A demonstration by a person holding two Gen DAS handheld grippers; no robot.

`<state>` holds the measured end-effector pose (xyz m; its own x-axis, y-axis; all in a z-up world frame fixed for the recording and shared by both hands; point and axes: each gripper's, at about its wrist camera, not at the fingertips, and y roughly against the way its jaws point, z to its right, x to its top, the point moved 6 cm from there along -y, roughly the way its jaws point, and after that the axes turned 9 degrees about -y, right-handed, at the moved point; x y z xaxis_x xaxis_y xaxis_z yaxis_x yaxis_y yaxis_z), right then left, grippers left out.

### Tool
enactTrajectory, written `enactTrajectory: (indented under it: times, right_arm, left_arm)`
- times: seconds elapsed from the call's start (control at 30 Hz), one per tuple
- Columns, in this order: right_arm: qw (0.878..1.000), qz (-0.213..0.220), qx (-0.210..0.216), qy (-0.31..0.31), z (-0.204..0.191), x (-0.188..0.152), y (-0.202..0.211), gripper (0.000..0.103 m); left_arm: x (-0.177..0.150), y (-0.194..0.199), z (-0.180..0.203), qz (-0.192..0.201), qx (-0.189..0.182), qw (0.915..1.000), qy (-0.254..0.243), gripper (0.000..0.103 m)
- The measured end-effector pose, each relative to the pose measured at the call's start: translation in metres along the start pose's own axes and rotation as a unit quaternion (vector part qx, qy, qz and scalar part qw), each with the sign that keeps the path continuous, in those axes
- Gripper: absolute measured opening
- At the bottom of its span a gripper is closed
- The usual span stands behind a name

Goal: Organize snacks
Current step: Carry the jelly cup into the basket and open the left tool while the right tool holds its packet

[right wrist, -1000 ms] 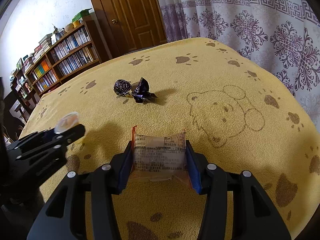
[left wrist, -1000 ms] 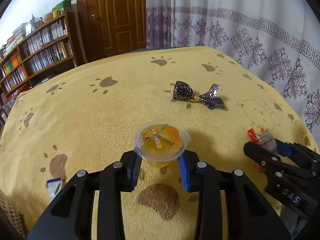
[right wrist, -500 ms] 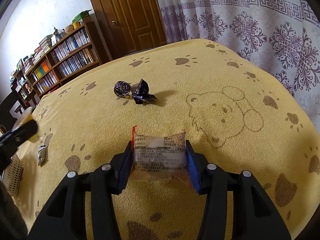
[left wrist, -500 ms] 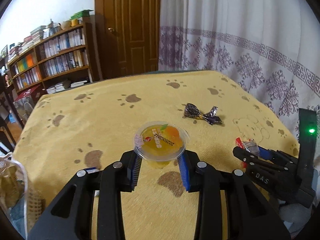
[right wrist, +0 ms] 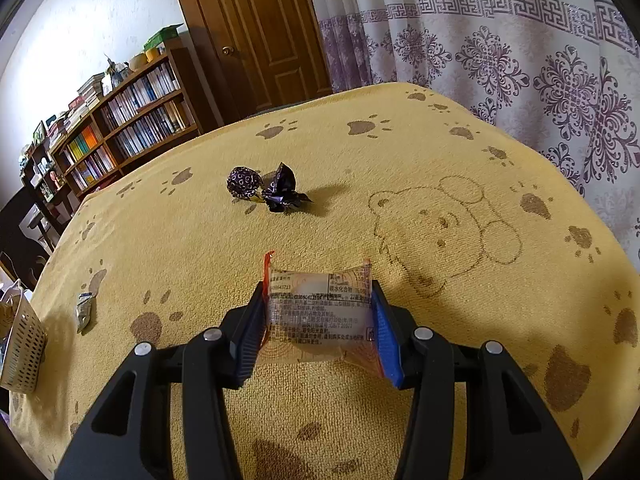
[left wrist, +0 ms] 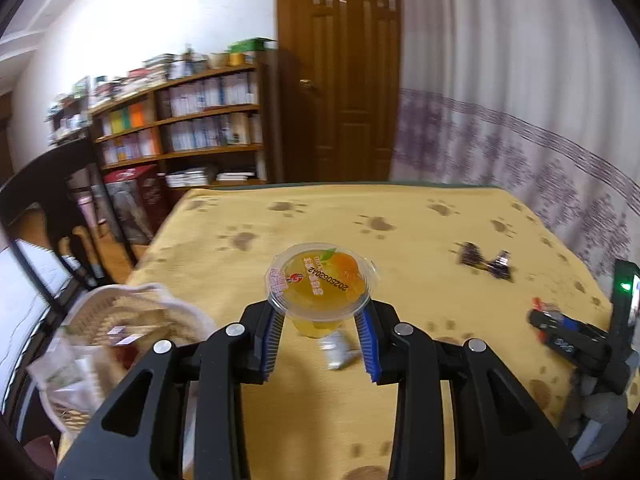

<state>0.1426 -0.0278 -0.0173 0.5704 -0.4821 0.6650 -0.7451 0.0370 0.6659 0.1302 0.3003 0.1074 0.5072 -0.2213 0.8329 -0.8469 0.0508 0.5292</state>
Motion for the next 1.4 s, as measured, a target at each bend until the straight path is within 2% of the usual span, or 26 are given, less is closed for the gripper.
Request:
enactTrajectory:
  times: [0.3, 0.5, 0.6, 0.7, 0.83, 1.27, 1.3, 1.4]
  right_arm:
    - [1.000, 0.003, -0.002, 0.000, 0.002, 0.001, 0.001, 0.049]
    - [1.000, 0.003, -0.002, 0.000, 0.002, 0.001, 0.002, 0.049]
    - [1.000, 0.003, -0.002, 0.000, 0.002, 0.000, 0.002, 0.049]
    - [1.000, 0.003, -0.002, 0.000, 0.002, 0.000, 0.002, 0.049]
    - [1.000, 0.003, -0.002, 0.000, 0.002, 0.000, 0.002, 0.049]
    - [1.000, 0.008, -0.011, -0.005, 0.005, 0.003, 0.004, 0.049]
    - [1.000, 0.009, -0.011, -0.005, 0.005, 0.003, 0.004, 0.049]
    - [1.000, 0.009, -0.015, -0.002, 0.004, 0.002, 0.004, 0.049]
  left_arm:
    - [-0.017, 0.018, -0.082, -0.006, 0.078, 0.9954, 0.056, 0.034]
    - [-0.023, 0.022, -0.121, -0.007, 0.109, 0.9906, 0.082, 0.034]
    - [-0.028, 0.020, -0.132, -0.012, 0.113, 0.9893, 0.091, 0.034]
    - [-0.033, 0.018, -0.142, -0.016, 0.115, 0.9880, 0.102, 0.039]
    - [-0.041, 0.015, -0.155, -0.023, 0.108, 0.9860, 0.124, 0.056]
    - [-0.044, 0.042, -0.181, 0.008, 0.120, 0.9825, 0.142, 0.057]
    - [-0.043, 0.044, -0.182, 0.011, 0.122, 0.9821, 0.143, 0.058]
    - [-0.043, 0.051, -0.187, 0.019, 0.126, 0.9811, 0.145, 0.071]
